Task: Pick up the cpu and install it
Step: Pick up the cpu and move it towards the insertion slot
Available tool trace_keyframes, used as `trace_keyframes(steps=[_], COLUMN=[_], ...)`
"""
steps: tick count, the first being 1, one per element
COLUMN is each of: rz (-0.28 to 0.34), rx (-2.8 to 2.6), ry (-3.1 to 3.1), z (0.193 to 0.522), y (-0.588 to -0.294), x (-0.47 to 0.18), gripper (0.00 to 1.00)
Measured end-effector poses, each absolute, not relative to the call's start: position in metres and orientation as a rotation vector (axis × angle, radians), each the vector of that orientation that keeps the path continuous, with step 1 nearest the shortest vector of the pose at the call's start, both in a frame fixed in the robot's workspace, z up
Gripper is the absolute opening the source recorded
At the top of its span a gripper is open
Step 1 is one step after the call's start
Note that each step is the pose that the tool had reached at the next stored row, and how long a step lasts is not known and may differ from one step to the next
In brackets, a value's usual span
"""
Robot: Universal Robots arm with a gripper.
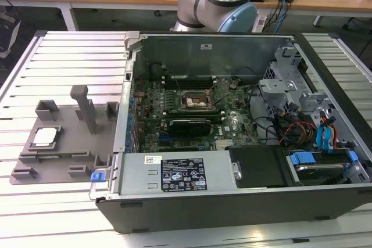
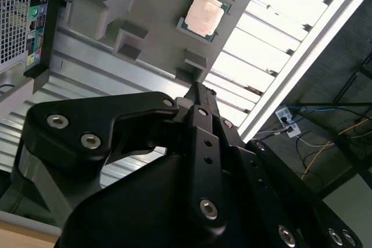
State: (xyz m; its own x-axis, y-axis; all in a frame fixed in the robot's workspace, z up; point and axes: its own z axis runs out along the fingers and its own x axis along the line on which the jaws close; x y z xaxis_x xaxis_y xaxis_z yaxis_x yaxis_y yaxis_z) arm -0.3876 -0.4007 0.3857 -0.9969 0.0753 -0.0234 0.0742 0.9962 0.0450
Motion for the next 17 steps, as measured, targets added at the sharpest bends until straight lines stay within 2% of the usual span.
trace_keyframes(steps=[2, 3, 4, 5, 6, 7, 8, 9, 10, 17], rz=[0.069, 0.069, 0.069, 0.069, 0.069, 0.069, 0.069, 0.069, 0.069, 0.068], rx=[0.117, 0.117, 0.117, 0.117, 0.117, 0.116, 0.117, 0.117, 0.117, 0.117], ry=[3.114, 3.114, 3.114, 3.114, 3.114, 3.114, 3.114, 3.114, 3.114, 3.114], z=[0.3857, 0.3857, 0.3857, 0.3856, 0.3856, 0.3856, 0.3856, 0.3856, 0.3856, 0.3793], y=[-0.4007, -0.4007, -0.4007, -0.4007, -0.4007, -0.4007, -0.4007, -0.4007, -0.4007, -0.4007], x=[-0.3876, -0.3877, -0.3877, -0.3877, -0.3877, -0.3877, -0.3877, -0.3877, -0.3877, -0.3878], gripper=[0.23, 0.36, 0.36, 0.48, 0.54, 0.54, 0.66, 0.66, 0.72, 0.72])
